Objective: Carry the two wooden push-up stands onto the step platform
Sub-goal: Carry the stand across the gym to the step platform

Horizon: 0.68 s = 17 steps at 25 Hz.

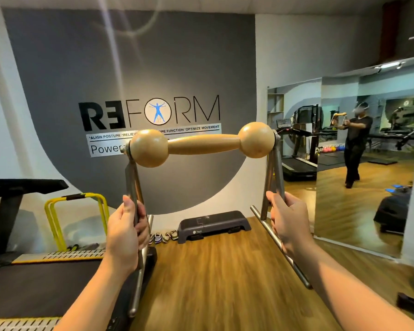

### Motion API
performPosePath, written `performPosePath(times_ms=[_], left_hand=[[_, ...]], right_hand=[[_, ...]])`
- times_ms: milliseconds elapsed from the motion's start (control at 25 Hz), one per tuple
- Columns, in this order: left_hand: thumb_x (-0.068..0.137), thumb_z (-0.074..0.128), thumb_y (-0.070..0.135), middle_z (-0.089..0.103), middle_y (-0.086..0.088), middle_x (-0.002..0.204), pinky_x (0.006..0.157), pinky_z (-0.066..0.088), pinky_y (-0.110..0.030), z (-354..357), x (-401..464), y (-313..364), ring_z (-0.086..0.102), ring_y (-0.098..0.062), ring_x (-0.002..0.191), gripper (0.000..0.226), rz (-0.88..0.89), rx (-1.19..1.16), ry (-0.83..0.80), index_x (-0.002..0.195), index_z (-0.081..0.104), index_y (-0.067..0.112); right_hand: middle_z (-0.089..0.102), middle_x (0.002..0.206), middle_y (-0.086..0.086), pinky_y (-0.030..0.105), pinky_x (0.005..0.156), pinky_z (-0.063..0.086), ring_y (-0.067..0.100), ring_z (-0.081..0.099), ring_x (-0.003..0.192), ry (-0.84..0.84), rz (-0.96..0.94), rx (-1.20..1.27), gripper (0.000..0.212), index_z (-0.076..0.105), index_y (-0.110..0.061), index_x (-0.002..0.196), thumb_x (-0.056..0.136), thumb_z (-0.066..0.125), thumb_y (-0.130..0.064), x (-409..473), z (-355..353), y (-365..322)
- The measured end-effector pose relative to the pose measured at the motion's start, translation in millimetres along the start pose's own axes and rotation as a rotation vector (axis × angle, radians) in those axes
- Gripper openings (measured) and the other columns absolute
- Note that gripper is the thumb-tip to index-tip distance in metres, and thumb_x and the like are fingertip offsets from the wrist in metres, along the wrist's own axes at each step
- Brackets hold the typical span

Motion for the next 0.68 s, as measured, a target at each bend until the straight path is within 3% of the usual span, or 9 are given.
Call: performPosePath(times_ms=[80, 200, 400, 680], left_hand=[[0.094, 0.050, 0.071, 0.032, 0.001, 0.053, 0.034, 0.022, -0.020, 16.8, 45.0, -31.1, 0.025, -0.012, 0.035, 0.054, -0.017, 0.020, 0.034, 0.077, 0.057, 0.020], [0.095, 0.047, 0.070, 0.030, 0.001, 0.051, 0.034, 0.020, -0.020, 38.1, 107.7, -70.8, 0.024, -0.012, 0.033, 0.054, -0.015, -0.003, 0.072, 0.076, 0.055, 0.020], [0.097, 0.043, 0.069, 0.032, 0.001, 0.052, 0.033, 0.023, -0.020, 59.5, 204.2, -131.5, 0.025, -0.013, 0.033, 0.054, 0.003, 0.016, 0.075, 0.077, 0.054, 0.020], [0.093, 0.047, 0.074, 0.033, 0.002, 0.050, 0.033, 0.025, -0.019, 61.0, 354.2, -231.9, 0.025, -0.013, 0.033, 0.056, 0.007, 0.037, 0.040, 0.077, 0.057, 0.022]], right_hand=[[0.040, 0.066, 0.011, 0.034, 0.052, 0.030, 0.017, 0.037, 0.052, -0.031, -0.018, -0.017, 0.037, 0.058, 0.008, 0.087, 0.101, 0.060, -0.027, 57.0, 7.6, 16.8], [0.040, 0.064, 0.010, 0.035, 0.053, 0.030, 0.020, 0.037, 0.054, -0.079, -0.049, -0.049, 0.033, 0.056, -0.007, 0.078, 0.100, 0.060, -0.031, 133.7, 20.2, 39.2], [0.044, 0.058, 0.004, 0.033, 0.054, 0.033, 0.020, 0.041, 0.055, -0.042, -0.058, -0.096, 0.034, 0.057, -0.012, 0.072, 0.099, 0.060, -0.032, 247.7, 45.1, 85.9], [0.047, 0.051, -0.007, 0.025, 0.045, 0.038, 0.014, 0.045, 0.049, 0.027, -0.043, -0.097, 0.031, 0.063, -0.016, 0.072, 0.100, 0.062, -0.029, 388.4, 98.7, 169.4]])
Point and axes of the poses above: each hand's wrist, its own x-axis towards the middle knuckle, its own z-axis out of the palm, y = z × x, the point moved 5 cm from there along x, towards the middle knuckle
